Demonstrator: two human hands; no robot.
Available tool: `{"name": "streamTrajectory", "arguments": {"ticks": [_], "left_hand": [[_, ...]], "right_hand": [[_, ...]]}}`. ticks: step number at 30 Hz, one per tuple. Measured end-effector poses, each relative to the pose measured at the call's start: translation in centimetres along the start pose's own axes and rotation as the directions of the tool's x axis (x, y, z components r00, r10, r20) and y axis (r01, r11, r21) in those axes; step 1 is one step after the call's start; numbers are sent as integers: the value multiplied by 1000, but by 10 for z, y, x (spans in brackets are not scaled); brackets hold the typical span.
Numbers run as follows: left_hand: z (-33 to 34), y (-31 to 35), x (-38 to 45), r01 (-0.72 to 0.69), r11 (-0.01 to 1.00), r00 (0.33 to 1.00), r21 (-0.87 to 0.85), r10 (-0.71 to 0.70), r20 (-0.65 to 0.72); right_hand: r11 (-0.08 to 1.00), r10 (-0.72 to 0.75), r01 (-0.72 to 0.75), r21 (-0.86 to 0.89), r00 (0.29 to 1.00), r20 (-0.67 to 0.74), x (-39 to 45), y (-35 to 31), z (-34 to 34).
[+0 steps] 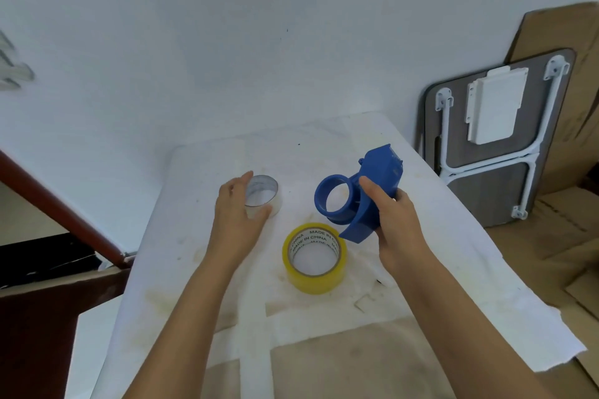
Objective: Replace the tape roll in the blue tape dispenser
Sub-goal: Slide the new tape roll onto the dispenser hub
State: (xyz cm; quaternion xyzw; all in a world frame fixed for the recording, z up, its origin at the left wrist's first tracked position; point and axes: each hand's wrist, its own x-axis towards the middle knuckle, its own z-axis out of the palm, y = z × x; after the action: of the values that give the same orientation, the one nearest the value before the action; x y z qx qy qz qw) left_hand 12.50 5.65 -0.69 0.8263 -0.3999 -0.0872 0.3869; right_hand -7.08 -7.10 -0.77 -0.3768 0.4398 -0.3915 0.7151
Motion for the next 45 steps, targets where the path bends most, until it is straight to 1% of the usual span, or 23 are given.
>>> {"name": "streamTrajectory", "arguments": {"ticks": [1, 3, 5, 6, 9, 10, 15, 17, 21, 24, 27, 29, 31, 35, 40, 45], "left_hand": [[0, 5, -8, -10, 1000, 999, -14, 11, 34], [5, 16, -24, 39, 999, 983, 31, -44, 180], [12, 24, -36, 96, 987, 929, 133, -137, 344], [16, 28, -41, 114, 980, 900, 164, -172, 401], [27, 42, -56, 135, 974, 849, 183, -209, 486], [31, 45, -61, 131, 970, 848, 204, -216, 484], [40, 50, -73, 128, 933, 892, 336, -257, 373], [42, 50, -76, 118, 932, 901, 343, -246, 358], [40, 48, -79, 119, 951, 925, 284, -210, 317], [32, 51, -79, 109, 978, 959, 181, -151, 238], [23, 61, -78, 41, 999, 986, 4, -42, 160], [19, 69, -79, -32, 997, 993, -64, 39, 115], [16, 76, -83, -105, 991, 990, -81, 111, 87], [13, 84, -86, -203, 975, 974, -89, 210, 84], [20, 84, -88, -194, 977, 976, -89, 201, 86], [24, 85, -89, -186, 979, 975, -85, 194, 108]], "right_hand": [[1000, 1, -1, 9, 1000, -11, -2, 1, -4], [1000, 6, -5, 30, 1000, -28, -5, 1, -10], [999, 18, -16, 51, 999, -37, -9, 0, -16], [998, 22, -20, 61, 999, -39, -11, 0, -20], [997, 27, -23, 79, 999, -46, -17, -2, -30], [997, 27, -23, 80, 999, -46, -19, -3, -34], [999, 23, -22, 36, 999, -30, -31, -3, -51], [1000, 24, -24, 16, 999, -35, -35, -3, -56], [1000, 17, -18, -15, 999, -34, -39, -3, -63], [998, 6, -7, -62, 1000, -24, -41, -6, -64], [993, 0, -1, -115, 1000, -4, -40, -10, -62], [991, 2, -1, -133, 1000, 4, -40, -13, -60], [986, 6, -2, -164, 1000, 23, -40, -14, -57], [982, 0, 14, -189, 997, 77, -43, -17, -53], [983, -30, 44, -179, 996, 82, -45, -16, -49], [982, -22, 38, -186, 996, 87, -46, -12, -47]]}}
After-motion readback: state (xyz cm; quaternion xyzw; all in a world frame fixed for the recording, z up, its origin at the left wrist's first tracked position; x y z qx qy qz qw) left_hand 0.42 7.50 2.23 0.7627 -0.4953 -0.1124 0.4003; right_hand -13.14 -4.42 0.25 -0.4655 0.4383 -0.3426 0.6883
